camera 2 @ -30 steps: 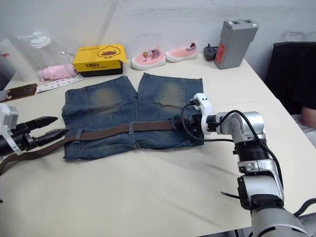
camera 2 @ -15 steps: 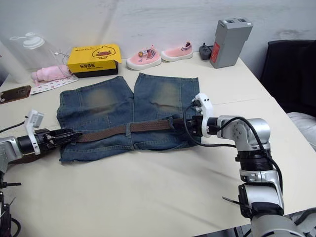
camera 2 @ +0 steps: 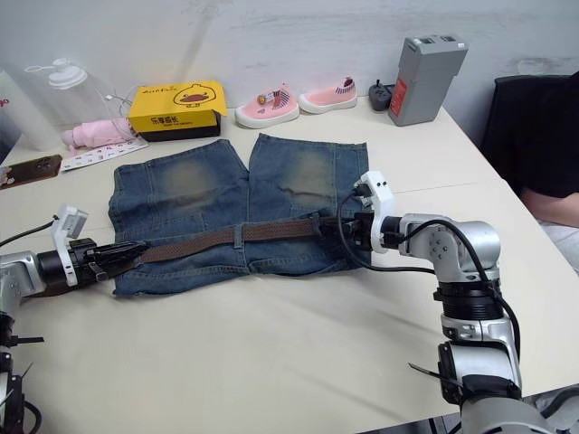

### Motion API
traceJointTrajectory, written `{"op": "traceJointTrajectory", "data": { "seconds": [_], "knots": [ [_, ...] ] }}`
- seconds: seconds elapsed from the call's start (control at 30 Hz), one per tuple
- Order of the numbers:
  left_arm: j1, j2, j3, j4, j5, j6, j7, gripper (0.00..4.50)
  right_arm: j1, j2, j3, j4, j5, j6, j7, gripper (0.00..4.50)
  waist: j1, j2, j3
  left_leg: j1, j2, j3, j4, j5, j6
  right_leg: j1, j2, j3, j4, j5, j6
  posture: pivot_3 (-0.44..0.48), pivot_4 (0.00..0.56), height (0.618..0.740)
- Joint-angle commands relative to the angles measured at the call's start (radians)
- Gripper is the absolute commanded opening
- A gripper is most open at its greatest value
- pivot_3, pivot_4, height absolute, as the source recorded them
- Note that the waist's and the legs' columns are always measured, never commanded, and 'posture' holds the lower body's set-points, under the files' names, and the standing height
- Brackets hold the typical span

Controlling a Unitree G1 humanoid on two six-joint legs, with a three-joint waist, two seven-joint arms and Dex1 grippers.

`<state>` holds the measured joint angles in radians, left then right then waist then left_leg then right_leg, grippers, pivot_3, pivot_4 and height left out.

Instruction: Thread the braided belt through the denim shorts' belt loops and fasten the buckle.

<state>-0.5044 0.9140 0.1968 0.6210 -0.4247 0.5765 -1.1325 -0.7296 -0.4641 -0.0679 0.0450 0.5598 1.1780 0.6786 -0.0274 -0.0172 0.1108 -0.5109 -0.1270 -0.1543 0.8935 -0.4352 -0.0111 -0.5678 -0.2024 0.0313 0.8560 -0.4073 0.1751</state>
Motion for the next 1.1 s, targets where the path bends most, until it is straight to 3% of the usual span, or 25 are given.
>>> {"op": "traceJointTrajectory", "data": {
  "seconds": [0.03, 0.17, 0.27, 0.47, 0.57, 0.63, 0.73, 0.8, 0.87, 0.93, 1.1],
  "knots": [
    [-0.1, -0.019, 0.017, 0.067, 0.027, -0.065, 0.042, 0.0, -0.073, 0.007, -0.015, 0.084, -0.058, -0.151, -0.03, 0.42, 0.001, 0.0, 0.0, 0.0, 0.0, 0.0, 0.001, 0.0, 0.0, 0.0, 0.0, 0.0, 0.0, 0.0, 0.0, 0.0, 0.15, 0.636],
    [-0.246, -0.063, 0.052, 0.178, 0.057, -0.201, 0.143, 0.0, -0.117, 0.005, -0.021, 0.173, -0.098, -0.317, -0.007, 0.42, 0.003, -0.002, -0.001, -0.001, -0.001, 0.0, 0.002, 0.002, 0.0, 0.0, -0.001, 0.0, 0.001, 0.001, 0.002, 0.0, 0.15, 0.636],
    [-0.215, -0.063, 0.119, 0.049, -0.025, -0.208, 0.08, 0.0, -0.058, -0.023, -0.062, 0.038, -0.021, -0.357, 0.087, 0.42, -0.004, -0.003, -0.002, -0.001, -0.001, 0.0, 0.001, 0.001, 0.0, -0.001, 0.0, 0.0, 0.002, 0.001, 0.002, 0.0, 0.15, 0.636],
    [0.186, -0.065, 0.31, -0.539, -0.224, -0.055, 0.043, 0.0, 0.225, -0.174, -0.157, -0.349, 0.198, -0.297, 0.291, 0.42, -0.024, -0.003, -0.002, 0.0, -0.001, -0.001, -0.001, -0.002, 0.006, -0.001, 0.0, 0.0, 0.005, 0.003, -0.001, 0.0, 0.15, 0.636],
    [0.506, -0.098, 0.341, -0.761, -0.105, -0.207, 0.04, 0.0, 0.433, -0.279, -0.111, -0.481, 0.099, -0.413, 0.345, 0.42, -0.023, 0.0, -0.003, 0.002, -0.001, -0.001, -0.004, -0.004, 0.009, 0.003, 0.0, 0.0, -0.005, 0.003, -0.002, 0.0, 0.15, 0.636],
    [0.643, -0.124, 0.344, -0.809, -0.014, -0.337, 0.058, 0.0, 0.528, -0.341, -0.055, -0.513, 0.0, -0.488, 0.347, 0.42, -0.013, 0.001, -0.003, 0.003, -0.001, 0.002, -0.003, -0.005, 0.009, 0.005, -0.001, 0.0, -0.011, 0.003, -0.002, 0.0, 0.15, 0.636],
    [0.737, -0.167, 0.334, -0.799, 0.14, -0.614, 0.119, 0.0, 0.604, -0.384, -0.011, -0.521, -0.096, -0.592, 0.335, 0.42, 0.013, 0.0, -0.002, 0.002, 0.001, 0.012, 0.002, -0.004, 0.009, 0.007, -0.005, -0.001, -0.016, 0.004, 0.001, 0.0, 0.15, 0.636],
    [0.755, -0.195, 0.334, -0.78, 0.197, -0.721, 0.169, 0.0, 0.634, -0.4, -0.003, -0.519, -0.138, -0.646, 0.335, 0.42, 0.033, 0.002, 0.0, 0.0, 0.002, 0.013, 0.005, -0.004, 0.013, 0.007, -0.005, -0.001, -0.016, 0.004, -0.006, 0.0, 0.15, 0.636],
    [0.772, -0.203, 0.325, -0.763, 0.228, -0.8, 0.183, 0.88, 0.661, -0.425, 0.008, -0.512, -0.179, -0.71, 0.353, 0.42, 0.056, 0.005, 0.002, 0.001, 0.002, 0.015, 0.009, -0.005, 0.016, 0.011, -0.007, -0.001, -0.016, 0.005, -0.008, 0.0, 0.15, 0.636],
    [0.814, -0.196, 0.311, -0.75, 0.24, -0.854, 0.164, 1.54, 0.676, -0.442, 0.005, -0.5, -0.189, -0.749, 0.372, 1.46, 0.071, 0.006, 0.002, 0.0, 0.001, 0.016, 0.011, -0.006, 0.018, 0.013, -0.009, -0.005, -0.016, 0.004, -0.008, 0.0, 0.15, 0.636],
    [0.943, -0.127, 0.321, -0.738, 0.187, -0.828, 0.057, 3.78, 0.728, -0.542, -0.003, -0.461, -0.235, -0.851, 0.471, 3.7, 0.081, 0.006, 0.002, 0.0, 0.0, 0.016, 0.016, -0.01, 0.02, 0.012, -0.01, -0.007, -0.011, 0.003, -0.009, 0.0, 0.15, 0.636]
  ]
}}
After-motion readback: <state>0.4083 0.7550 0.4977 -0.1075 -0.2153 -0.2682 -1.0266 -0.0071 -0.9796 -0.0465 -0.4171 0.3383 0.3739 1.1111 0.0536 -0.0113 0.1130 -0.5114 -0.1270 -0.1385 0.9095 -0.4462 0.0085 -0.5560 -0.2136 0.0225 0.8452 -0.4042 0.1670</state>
